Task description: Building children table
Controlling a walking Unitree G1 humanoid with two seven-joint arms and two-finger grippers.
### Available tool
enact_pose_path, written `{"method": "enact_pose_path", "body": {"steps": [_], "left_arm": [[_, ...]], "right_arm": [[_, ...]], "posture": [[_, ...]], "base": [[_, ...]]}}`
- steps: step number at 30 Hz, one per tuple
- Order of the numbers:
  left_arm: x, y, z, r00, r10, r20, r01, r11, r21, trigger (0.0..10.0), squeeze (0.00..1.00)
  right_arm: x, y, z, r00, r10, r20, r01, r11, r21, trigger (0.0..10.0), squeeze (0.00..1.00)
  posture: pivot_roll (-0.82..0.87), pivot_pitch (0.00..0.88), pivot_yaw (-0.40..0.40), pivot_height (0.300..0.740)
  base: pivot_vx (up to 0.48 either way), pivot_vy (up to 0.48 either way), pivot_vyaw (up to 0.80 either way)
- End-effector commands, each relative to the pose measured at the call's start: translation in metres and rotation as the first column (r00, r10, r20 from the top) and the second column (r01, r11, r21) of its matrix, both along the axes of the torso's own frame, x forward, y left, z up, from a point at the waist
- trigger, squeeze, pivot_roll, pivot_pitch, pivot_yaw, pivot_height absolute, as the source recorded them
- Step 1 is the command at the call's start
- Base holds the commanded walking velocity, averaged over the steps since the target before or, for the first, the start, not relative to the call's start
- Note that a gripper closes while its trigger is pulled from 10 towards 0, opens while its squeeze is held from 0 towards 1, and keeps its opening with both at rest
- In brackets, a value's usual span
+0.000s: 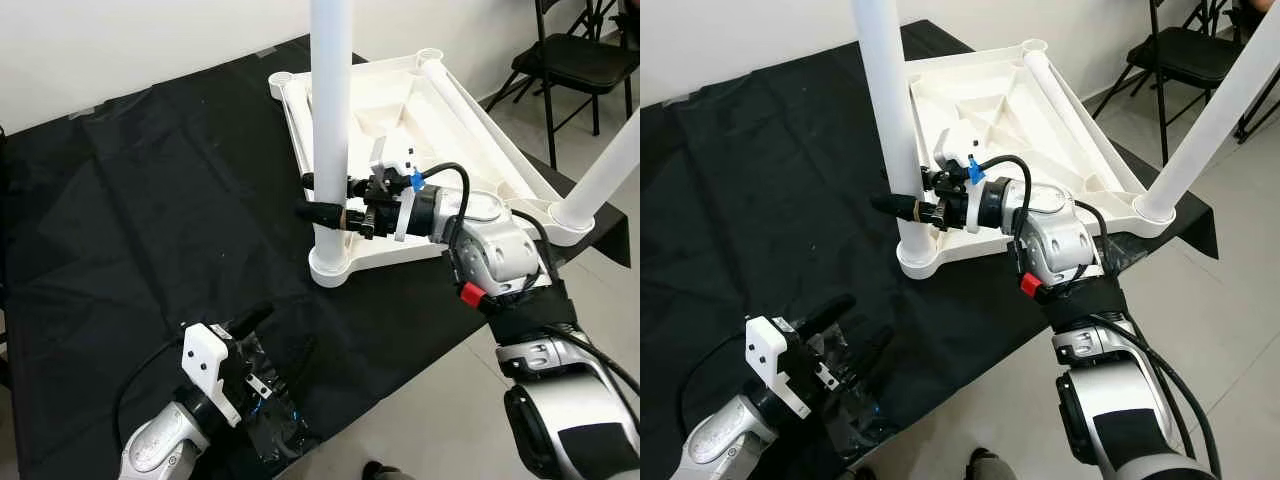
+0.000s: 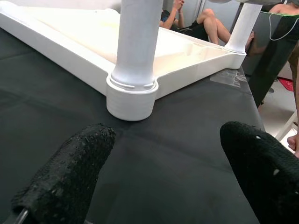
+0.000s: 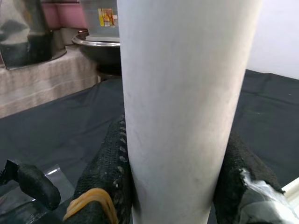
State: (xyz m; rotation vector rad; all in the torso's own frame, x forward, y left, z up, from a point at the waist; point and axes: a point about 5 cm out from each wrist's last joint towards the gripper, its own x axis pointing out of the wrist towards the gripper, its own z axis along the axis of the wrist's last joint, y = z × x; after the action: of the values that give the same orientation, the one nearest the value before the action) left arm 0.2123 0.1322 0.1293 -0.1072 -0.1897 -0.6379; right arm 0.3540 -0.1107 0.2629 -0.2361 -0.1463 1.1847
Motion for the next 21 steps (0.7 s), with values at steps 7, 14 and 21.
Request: {"method": "enact_pose_path", "body": {"steps": [7,14,21], "left_arm": [[-0.001,0.005,-0.002,1.000,0.004,-0.012,-0.004,1.000,0.011,10.0,0.00],[0.005,0.007,-0.003,1.000,-0.002,-0.015,0.002,1.000,0.018,10.0,0.00],[0.006,0.007,-0.003,1.000,0.014,-0.010,-0.014,1.000,0.015,10.0,0.00]], "right_arm": [[-0.013,-0.004,-0.063,0.811,-0.539,-0.226,0.570,0.815,0.102,0.0,0.00],[-0.066,0.039,-0.103,0.770,-0.548,-0.326,0.586,0.810,0.020,0.0,0.00],[-0.058,0.032,-0.102,0.739,-0.601,-0.304,0.628,0.778,-0.014,10.0,0.00]], "posture": [[-0.01,0.241,0.021,0.740],[-0.03,0.217,0.035,0.740],[-0.02,0.224,0.034,0.740]], "base": [[0.000,0.000,0.00],[0.000,0.000,0.00],[0.000,0.000,0.00]]}}
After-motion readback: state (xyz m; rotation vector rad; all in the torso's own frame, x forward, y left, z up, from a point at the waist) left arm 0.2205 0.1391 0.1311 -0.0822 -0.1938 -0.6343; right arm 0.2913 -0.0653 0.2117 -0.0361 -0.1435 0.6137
